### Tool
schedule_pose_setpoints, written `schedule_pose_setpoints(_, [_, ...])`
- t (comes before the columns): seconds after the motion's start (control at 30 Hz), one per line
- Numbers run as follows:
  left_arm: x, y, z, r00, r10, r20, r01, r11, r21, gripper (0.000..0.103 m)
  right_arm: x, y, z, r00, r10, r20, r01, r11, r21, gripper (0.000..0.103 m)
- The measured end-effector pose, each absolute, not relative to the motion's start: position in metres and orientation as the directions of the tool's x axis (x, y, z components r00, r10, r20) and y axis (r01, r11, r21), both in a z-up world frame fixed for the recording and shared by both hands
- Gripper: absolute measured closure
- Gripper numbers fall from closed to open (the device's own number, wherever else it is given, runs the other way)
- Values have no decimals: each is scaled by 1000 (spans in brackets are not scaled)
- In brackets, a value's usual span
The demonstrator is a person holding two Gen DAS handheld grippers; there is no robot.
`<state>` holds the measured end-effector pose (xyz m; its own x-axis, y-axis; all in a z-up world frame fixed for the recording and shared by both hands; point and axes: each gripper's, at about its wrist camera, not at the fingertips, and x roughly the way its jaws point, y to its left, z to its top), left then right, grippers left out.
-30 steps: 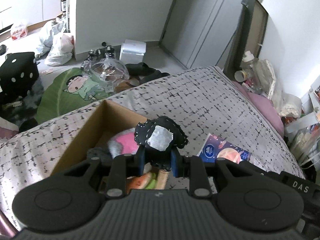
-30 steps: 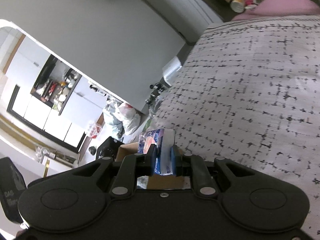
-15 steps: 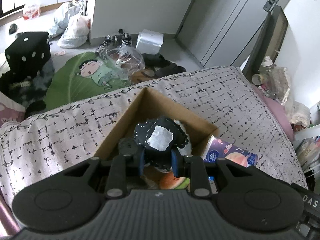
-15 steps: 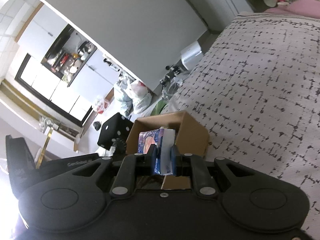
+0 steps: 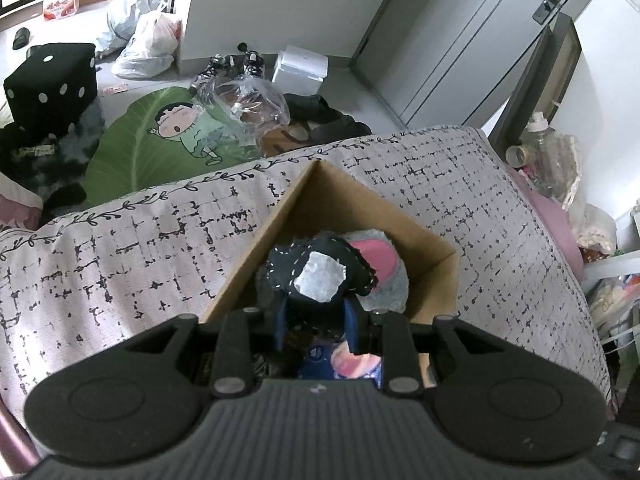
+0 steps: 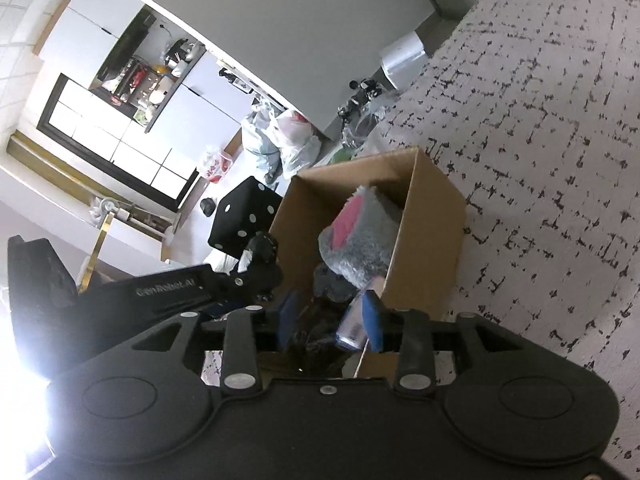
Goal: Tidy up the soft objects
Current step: 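Open both grippers to drop the packet and strap into the box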
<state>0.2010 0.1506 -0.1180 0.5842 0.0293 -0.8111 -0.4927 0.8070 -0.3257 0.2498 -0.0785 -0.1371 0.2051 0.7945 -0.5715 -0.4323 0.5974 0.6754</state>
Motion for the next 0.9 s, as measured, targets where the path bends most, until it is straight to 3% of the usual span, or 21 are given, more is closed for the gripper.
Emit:
schedule_pose_setpoints(0.1, [201,148,-119,578,34,-815,-480,822,-306,74,247,-77,-132,235,777,-584,-451,619,643,51])
schedule_pose_setpoints(0.33, [203,143,-115,558,27,-829,-454,847,-277,55,239,-91,-120,306,748,-588,-464,657,594,33])
schedule_pose_setpoints(0.47, [200,141,-108,558,45,-829,-466,843,-268,41,233,-102,-107,344,751,-563,-479,656,583,29])
schedule_pose_setpoints(0.9, [174,124,-86,556,58,-829,-450,860,-241,27,205,-139,-95,507,624,-594,-383,781,494,18])
